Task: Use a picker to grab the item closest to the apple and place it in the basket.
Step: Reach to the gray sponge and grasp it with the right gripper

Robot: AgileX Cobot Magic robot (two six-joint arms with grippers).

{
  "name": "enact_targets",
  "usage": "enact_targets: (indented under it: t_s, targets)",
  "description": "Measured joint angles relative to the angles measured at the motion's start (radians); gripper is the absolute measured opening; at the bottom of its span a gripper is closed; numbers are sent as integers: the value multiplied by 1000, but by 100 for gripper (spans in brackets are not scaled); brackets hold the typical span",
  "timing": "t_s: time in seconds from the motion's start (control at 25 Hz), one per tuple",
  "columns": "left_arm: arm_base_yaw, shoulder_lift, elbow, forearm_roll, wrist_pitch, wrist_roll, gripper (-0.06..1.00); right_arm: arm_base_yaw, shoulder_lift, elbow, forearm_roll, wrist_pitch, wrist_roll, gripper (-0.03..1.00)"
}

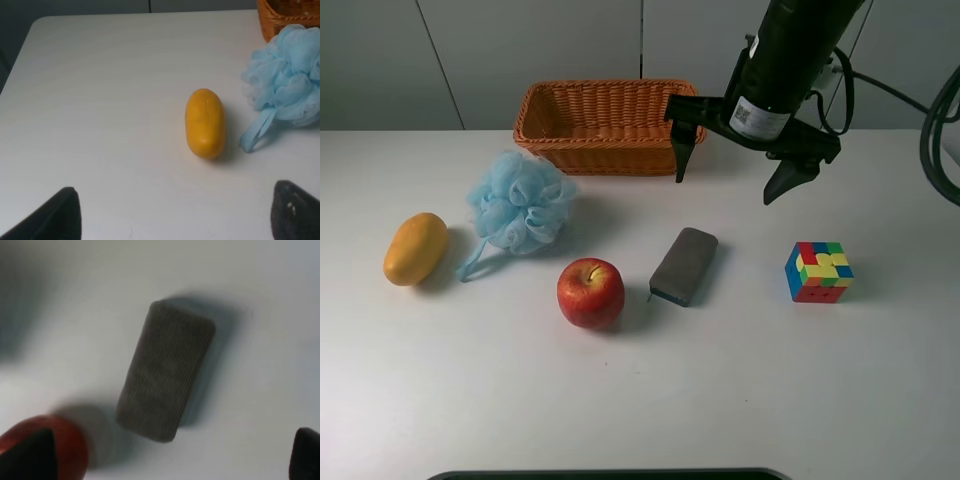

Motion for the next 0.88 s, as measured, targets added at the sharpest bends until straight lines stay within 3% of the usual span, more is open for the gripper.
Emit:
enact_targets:
  t_s: [0.2,0.48,0.88]
  targets:
    - [0,0,0,0,0,0,73,0,98,0,25,-26,56,70]
    - [0,0,0,0,0,0,73,0,216,0,96,-86,61,70]
    - [0,0,0,0,0,0,73,0,327,-2,119,-149,61,70]
